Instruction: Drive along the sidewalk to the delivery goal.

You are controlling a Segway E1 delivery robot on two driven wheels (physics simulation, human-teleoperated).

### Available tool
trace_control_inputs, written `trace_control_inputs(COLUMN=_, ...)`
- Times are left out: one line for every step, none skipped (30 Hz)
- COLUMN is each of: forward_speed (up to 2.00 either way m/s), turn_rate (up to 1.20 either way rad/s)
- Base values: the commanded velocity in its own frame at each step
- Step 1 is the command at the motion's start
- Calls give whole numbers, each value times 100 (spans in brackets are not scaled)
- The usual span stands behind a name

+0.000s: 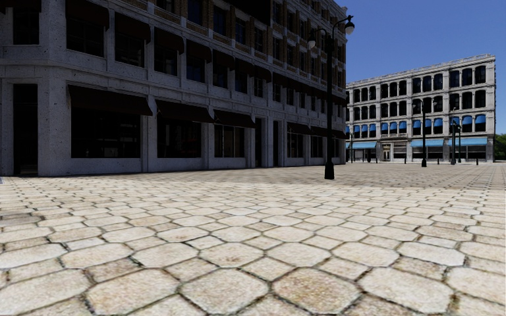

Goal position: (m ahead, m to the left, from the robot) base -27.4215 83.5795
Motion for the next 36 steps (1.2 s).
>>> trace_control_inputs(forward_speed=58, turn_rate=34)
trace_control_inputs(forward_speed=64, turn_rate=37)
trace_control_inputs(forward_speed=65, turn_rate=37)
trace_control_inputs(forward_speed=66, turn_rate=38)
trace_control_inputs(forward_speed=66, turn_rate=38)
trace_control_inputs(forward_speed=66, turn_rate=38)
trace_control_inputs(forward_speed=66, turn_rate=38)
trace_control_inputs(forward_speed=70, turn_rate=38)
trace_control_inputs(forward_speed=76, turn_rate=38)
trace_control_inputs(forward_speed=81, turn_rate=38)
trace_control_inputs(forward_speed=81, turn_rate=38)
trace_control_inputs(forward_speed=84, turn_rate=39)
trace_control_inputs(forward_speed=90, turn_rate=41)
trace_control_inputs(forward_speed=94, turn_rate=43)
trace_control_inputs(forward_speed=94, turn_rate=43)
trace_control_inputs(forward_speed=95, turn_rate=44)
trace_control_inputs(forward_speed=95, turn_rate=44)
trace_control_inputs(forward_speed=95, turn_rate=44)
trace_control_inputs(forward_speed=95, turn_rate=44)
trace_control_inputs(forward_speed=95, turn_rate=44)
trace_control_inputs(forward_speed=95, turn_rate=45)
trace_control_inputs(forward_speed=95, turn_rate=48)
trace_control_inputs(forward_speed=95, turn_rate=52)
trace_control_inputs(forward_speed=95, turn_rate=52)
trace_control_inputs(forward_speed=95, turn_rate=56)
trace_control_inputs(forward_speed=95, turn_rate=58)
trace_control_inputs(forward_speed=95, turn_rate=58)
trace_control_inputs(forward_speed=95, turn_rate=58)
trace_control_inputs(forward_speed=95, turn_rate=58)
trace_control_inputs(forward_speed=95, turn_rate=58)
trace_control_inputs(forward_speed=95, turn_rate=59)
trace_control_inputs(forward_speed=95, turn_rate=59)
trace_control_inputs(forward_speed=95, turn_rate=59)
trace_control_inputs(forward_speed=95, turn_rate=61)
trace_control_inputs(forward_speed=95, turn_rate=64)
trace_control_inputs(forward_speed=95, turn_rate=65)
